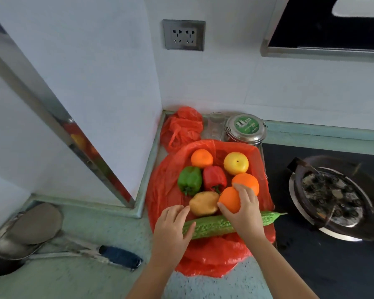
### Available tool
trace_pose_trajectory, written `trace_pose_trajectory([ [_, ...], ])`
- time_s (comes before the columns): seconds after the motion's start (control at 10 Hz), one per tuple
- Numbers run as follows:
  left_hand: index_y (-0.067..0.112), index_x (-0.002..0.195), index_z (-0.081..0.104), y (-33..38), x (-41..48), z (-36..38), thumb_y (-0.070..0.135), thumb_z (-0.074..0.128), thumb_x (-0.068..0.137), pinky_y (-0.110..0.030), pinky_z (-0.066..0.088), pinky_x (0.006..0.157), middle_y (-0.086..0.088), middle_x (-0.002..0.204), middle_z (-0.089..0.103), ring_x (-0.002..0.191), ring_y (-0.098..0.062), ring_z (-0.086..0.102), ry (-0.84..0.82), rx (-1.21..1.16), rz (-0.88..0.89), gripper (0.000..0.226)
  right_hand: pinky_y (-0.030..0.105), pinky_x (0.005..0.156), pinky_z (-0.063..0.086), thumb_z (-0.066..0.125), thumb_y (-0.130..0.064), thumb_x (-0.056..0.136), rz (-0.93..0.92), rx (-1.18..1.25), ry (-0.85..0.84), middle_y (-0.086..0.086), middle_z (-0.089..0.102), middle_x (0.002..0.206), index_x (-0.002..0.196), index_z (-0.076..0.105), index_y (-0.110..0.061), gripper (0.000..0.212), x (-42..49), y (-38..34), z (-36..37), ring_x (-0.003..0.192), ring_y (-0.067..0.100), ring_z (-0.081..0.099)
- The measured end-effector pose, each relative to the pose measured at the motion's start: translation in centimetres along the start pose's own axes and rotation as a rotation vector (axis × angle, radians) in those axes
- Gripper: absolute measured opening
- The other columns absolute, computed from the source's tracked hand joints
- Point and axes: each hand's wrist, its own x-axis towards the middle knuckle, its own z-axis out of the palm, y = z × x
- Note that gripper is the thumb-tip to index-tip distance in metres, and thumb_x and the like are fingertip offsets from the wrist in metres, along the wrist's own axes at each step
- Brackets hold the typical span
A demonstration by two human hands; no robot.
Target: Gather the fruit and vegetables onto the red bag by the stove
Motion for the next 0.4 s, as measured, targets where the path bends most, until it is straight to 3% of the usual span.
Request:
trace_pose_trajectory([
  [0.2, 0.01, 0.107, 0.067, 0.05, 0.2, -0.22, 0.039, 0.049, 0.083, -0.032, 0.053, 0.079, -0.003, 0.101, 0.065, 0.097, -0.021, 0.06, -0.022, -0.022, -0.022, 0.042, 0.042, 0.094, 0.04, 0.072, -0.038, 0.075, 0.006, -0.093, -0.015, 0.002, 0.036, 0.144, 0.136, 0.038, -0.02, 0.073, 0.41, -0.5, 1.09, 0.131, 0.026, 0.026],
  [0.4, 0.011, 0.109, 0.067, -0.18, 0.62, 0.15, 0.038, 0.049, 0.084, -0.035, 0.053, 0.079, -0.003, 0.102, 0.065, 0.1, -0.021, 0.059, -0.017, -0.035, 0.028, 0.041, 0.041, 0.091, 0.044, 0.073, -0.038, 0.074, -0.019, -0.117, 0.029, 0.002, 0.038, 0.143, 0.135, 0.041, -0.017, 0.072, 0.41, -0.42, 0.98, 0.131, 0.026, 0.028],
])
